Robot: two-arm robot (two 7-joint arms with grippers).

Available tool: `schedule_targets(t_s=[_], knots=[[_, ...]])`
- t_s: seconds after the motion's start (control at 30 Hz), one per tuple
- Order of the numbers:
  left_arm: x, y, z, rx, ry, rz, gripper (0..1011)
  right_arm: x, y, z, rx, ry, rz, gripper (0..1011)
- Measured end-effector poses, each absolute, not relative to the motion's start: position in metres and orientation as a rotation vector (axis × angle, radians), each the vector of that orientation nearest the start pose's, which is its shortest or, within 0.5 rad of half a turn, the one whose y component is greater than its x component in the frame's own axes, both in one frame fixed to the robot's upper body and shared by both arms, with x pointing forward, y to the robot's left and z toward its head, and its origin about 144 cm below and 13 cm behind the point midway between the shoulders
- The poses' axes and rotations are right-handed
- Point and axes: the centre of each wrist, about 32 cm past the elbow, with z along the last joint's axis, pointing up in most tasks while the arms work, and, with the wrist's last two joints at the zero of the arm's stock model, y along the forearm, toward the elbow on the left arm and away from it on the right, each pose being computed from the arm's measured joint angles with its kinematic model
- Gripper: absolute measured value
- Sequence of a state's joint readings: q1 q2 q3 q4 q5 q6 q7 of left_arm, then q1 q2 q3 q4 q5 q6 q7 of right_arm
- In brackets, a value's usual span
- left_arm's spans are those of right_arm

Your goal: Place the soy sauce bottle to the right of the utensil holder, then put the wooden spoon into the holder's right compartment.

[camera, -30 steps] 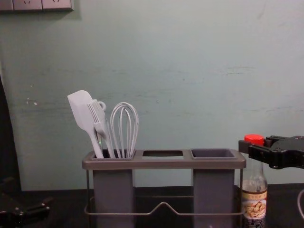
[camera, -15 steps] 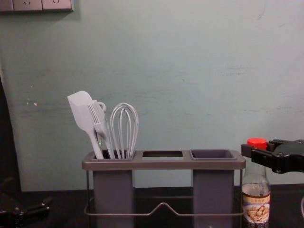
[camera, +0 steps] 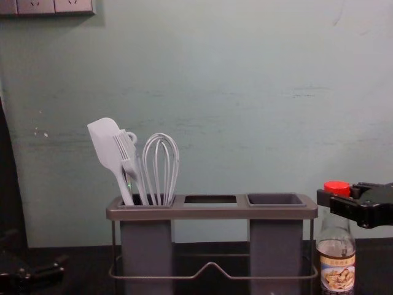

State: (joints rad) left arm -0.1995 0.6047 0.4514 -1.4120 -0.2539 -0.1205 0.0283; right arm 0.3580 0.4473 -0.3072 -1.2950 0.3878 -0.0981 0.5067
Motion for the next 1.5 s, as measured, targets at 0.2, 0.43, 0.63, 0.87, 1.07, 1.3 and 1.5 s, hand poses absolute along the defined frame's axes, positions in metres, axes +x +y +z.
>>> schedule_targets(t_s=[0.2,0.43,0.63,0.87,1.07,1.3,1.5], knots=[[0.4886,0.3097,1.1398,0.304,-0.285,1.248,1011,0.5465,-0.3091,1.1822,-0.065,-0.134,-0.908,386],[0.4886,0.3097,1.1398,0.304,-0.285,1.248,1011,0.5454,-0.31,1.1811,-0.056,-0.131,-0.908,385],[0.4886,0.3097,1.1398,0.305,-0.285,1.248,1011,0.544,-0.3106,1.1805,-0.055,-0.132,-0.908,385],[0.4886,0.3096,1.1398,0.304,-0.285,1.248,1011,0.5422,-0.3114,1.18,-0.05,-0.136,-0.905,385],[0.4886,0.3097,1.1398,0.304,-0.285,1.248,1011,0.5405,-0.3115,1.1797,-0.047,-0.137,-0.901,386],[0.4886,0.3097,1.1398,0.304,-0.285,1.248,1012,0.5391,-0.3114,1.1791,-0.048,-0.136,-0.9,386],[0.4886,0.3097,1.1398,0.305,-0.285,1.248,1012,0.5385,-0.3117,1.179,-0.045,-0.131,-0.902,386]])
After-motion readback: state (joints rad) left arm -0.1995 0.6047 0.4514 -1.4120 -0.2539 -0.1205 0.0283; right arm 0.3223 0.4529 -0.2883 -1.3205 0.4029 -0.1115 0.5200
